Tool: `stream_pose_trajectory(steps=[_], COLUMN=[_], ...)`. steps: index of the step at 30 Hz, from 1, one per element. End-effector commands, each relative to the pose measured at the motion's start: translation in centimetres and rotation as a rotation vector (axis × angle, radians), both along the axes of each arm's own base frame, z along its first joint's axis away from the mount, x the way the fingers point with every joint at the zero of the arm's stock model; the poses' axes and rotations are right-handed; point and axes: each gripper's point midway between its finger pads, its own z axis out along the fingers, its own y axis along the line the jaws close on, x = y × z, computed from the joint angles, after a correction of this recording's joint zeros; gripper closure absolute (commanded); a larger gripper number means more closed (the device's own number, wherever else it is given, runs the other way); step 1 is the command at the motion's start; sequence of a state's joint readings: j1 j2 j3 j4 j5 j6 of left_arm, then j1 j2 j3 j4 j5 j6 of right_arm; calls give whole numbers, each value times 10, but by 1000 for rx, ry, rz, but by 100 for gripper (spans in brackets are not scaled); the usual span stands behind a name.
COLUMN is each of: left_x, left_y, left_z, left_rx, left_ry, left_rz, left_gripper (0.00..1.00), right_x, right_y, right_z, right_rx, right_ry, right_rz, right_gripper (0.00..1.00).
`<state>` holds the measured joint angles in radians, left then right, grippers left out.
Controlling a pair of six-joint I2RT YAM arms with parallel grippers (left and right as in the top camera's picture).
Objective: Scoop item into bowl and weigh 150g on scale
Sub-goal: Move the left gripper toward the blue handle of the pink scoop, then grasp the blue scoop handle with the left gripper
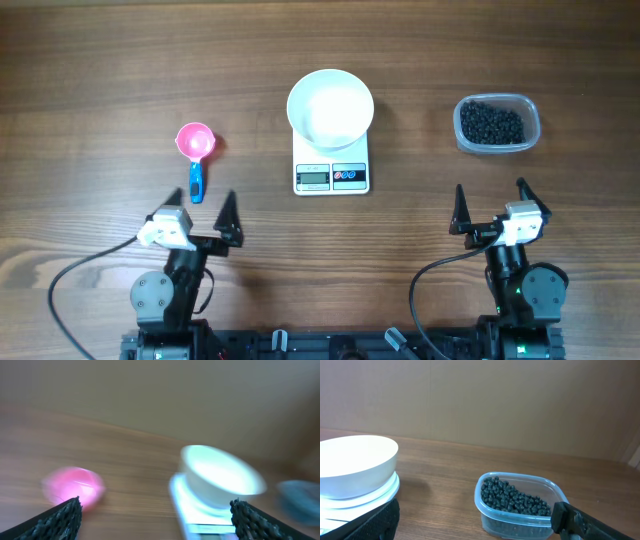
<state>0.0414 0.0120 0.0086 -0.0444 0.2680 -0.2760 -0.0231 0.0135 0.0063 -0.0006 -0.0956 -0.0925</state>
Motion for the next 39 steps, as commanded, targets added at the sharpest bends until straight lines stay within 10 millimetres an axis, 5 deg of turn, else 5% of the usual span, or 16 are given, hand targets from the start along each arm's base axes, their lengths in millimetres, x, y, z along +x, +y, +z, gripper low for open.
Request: stream_pose_trajectory(steps=[1, 6, 10, 12, 14, 17, 25, 30, 35, 39], left_x=[-12, -32, -37, -29, -16, -1, 41, 50, 66, 66], left_y=[-35, -48, -28, -13, 15, 53, 67, 94, 89, 74], left_z=[7, 86, 141, 143, 125, 69, -57, -108, -139, -144], left_rx=[-321, -299, -197, -156, -193, -175, -124, -100, -125, -242], left_ry=[79, -232, -322, -229, -40, 320, 840, 971, 1006, 943], left_rz=[-202, -340, -206, -103, 77, 320, 406, 510, 270, -39], left_gripper=[0, 0, 0, 0, 0, 0, 0, 0, 0, 0], right_x=[0, 0, 0, 0, 0, 0, 0, 0, 0, 0], right_y=[-3, -3, -3, -3, -3, -3, -3, -3, -3, -3], right_z=[1, 1, 1, 1, 1, 1, 1, 1, 1, 1], right_rx=[-12, -12, -12, -12, -12, -12, -13, -12, -12, -12], right_ry=[-7, -7, -7, -7, -7, -7, -7, -7, -7, -7], right_rz=[-16, -16, -16, -16, -16, -16, -16, -16, -16, -16], right_gripper=[0, 0, 0, 0, 0, 0, 0, 0, 0, 0])
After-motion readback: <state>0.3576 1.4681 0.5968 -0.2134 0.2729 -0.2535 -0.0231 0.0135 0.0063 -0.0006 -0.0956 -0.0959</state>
